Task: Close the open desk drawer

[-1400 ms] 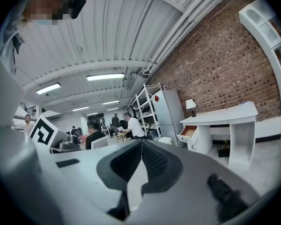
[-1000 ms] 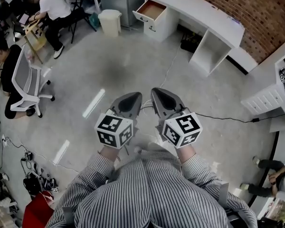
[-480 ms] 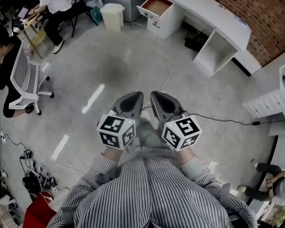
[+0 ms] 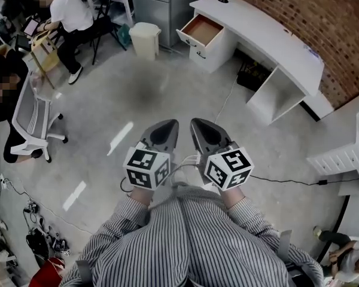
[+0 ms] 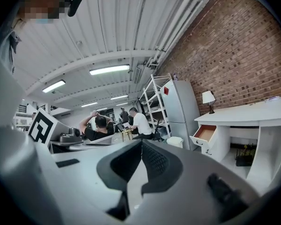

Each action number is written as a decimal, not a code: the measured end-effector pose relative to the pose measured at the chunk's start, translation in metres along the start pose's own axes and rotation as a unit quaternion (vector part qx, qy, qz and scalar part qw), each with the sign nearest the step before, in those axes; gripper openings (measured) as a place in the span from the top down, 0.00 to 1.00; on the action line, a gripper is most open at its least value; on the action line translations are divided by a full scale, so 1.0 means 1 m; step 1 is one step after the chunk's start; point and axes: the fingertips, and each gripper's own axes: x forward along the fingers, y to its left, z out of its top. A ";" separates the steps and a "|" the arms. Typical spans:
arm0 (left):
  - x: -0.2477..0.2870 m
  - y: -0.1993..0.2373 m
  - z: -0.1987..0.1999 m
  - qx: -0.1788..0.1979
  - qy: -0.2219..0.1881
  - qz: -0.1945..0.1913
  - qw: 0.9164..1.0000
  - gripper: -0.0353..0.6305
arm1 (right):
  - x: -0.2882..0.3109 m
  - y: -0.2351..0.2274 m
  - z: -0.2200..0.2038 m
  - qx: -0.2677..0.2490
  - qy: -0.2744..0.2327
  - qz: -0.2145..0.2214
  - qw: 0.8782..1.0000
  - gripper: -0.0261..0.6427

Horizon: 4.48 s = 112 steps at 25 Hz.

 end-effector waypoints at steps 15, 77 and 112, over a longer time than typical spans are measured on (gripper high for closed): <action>0.117 0.051 0.033 -0.023 0.010 0.003 1.000 0.93 | 0.081 -0.090 0.023 0.010 0.021 0.011 1.000 0.94; 0.586 0.389 0.201 -0.006 0.071 -0.111 0.991 0.93 | 0.556 -0.444 0.159 0.038 0.030 -0.100 0.994 0.94; 0.757 0.423 0.207 -0.017 0.160 -0.139 0.977 0.93 | 0.610 -0.610 0.168 0.133 0.030 -0.168 0.976 0.94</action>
